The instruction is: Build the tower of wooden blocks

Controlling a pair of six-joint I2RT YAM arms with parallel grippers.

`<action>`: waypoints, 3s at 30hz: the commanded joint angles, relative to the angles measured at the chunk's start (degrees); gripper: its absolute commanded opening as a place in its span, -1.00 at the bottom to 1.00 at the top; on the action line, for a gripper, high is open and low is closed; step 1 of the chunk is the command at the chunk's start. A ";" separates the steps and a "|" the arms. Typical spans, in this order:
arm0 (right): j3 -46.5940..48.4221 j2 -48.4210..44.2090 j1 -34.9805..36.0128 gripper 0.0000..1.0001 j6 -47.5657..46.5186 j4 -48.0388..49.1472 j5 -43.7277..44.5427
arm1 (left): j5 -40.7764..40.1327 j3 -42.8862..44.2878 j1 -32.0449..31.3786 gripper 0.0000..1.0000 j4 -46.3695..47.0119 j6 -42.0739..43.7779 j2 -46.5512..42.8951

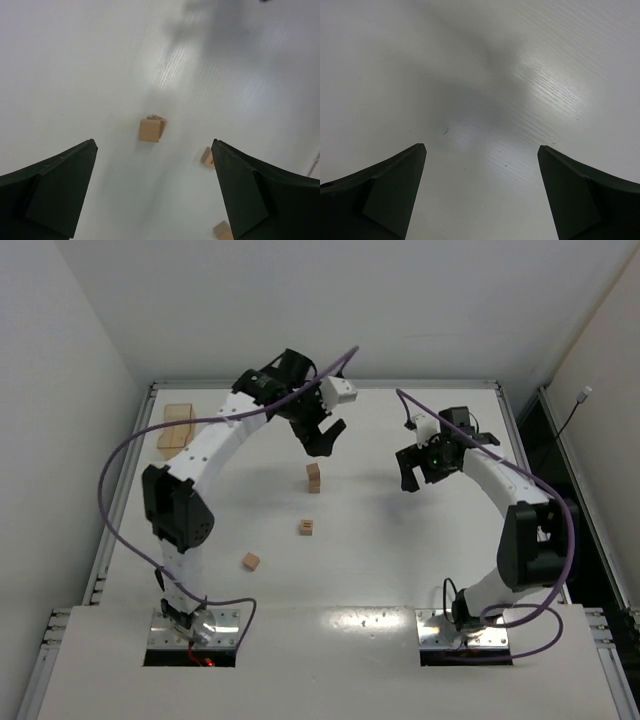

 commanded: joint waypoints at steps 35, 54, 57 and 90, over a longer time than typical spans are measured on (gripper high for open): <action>15.06 22.43 43.37 0.54 -10.19 12.08 5.61 | 9.72 -40.23 36.48 0.97 14.97 -24.24 -29.91; 19.28 25.87 44.42 0.35 -13.62 5.92 0.25 | 9.72 -38.04 36.48 0.97 15.50 -24.24 -26.39; 19.28 26.40 44.95 0.35 -14.15 4.86 0.25 | 9.72 -38.04 36.48 0.97 15.50 -24.24 -25.86; 23.85 29.04 44.95 -0.10 -12.57 3.02 0.25 | 9.72 -38.56 36.48 0.97 16.55 -24.24 -25.86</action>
